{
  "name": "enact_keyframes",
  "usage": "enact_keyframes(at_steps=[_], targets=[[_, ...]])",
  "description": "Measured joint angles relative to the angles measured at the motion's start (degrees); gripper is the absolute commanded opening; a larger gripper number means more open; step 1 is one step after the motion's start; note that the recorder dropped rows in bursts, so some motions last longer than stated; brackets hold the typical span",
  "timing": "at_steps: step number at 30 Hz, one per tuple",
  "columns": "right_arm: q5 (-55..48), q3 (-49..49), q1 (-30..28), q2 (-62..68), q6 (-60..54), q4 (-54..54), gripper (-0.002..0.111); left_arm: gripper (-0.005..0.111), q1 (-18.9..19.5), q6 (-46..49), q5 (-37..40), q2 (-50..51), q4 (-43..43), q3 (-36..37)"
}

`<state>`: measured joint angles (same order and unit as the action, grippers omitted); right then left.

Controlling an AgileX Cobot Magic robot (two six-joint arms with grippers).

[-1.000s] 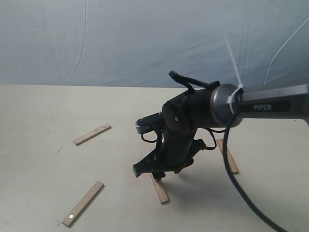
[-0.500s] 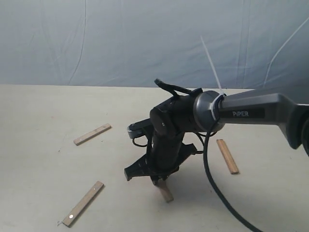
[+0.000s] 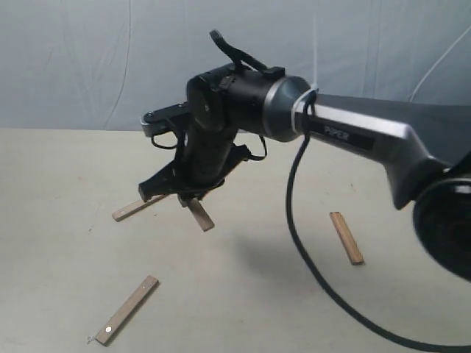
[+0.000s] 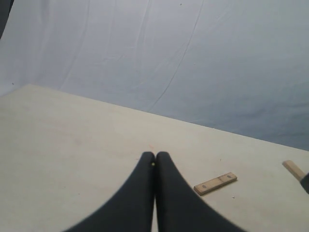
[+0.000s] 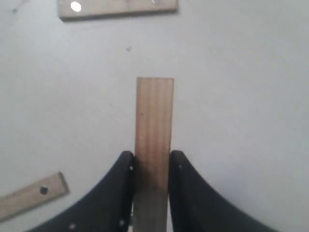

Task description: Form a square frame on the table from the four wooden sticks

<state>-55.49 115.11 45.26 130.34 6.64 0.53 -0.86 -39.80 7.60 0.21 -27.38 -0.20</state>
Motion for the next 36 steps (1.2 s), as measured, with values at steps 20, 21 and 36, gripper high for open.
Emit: enact_keyframes(at_steps=[20, 21, 36], targets=[[-12.98, 45.89, 2.17, 30.39, -3.02, -2.17, -0.001, 0.000, 0.00, 0.00, 0.00, 0.00, -0.49, 0.00], [-12.62, 45.89, 2.17, 30.57, -3.02, -2.38, -0.001, 0.000, 0.00, 0.00, 0.00, 0.00, -0.49, 0.00], [-5.98, 45.89, 5.14, 33.69, -3.45, 0.15, -0.001, 0.000, 0.00, 0.00, 0.00, 0.00, -0.49, 0.00]])
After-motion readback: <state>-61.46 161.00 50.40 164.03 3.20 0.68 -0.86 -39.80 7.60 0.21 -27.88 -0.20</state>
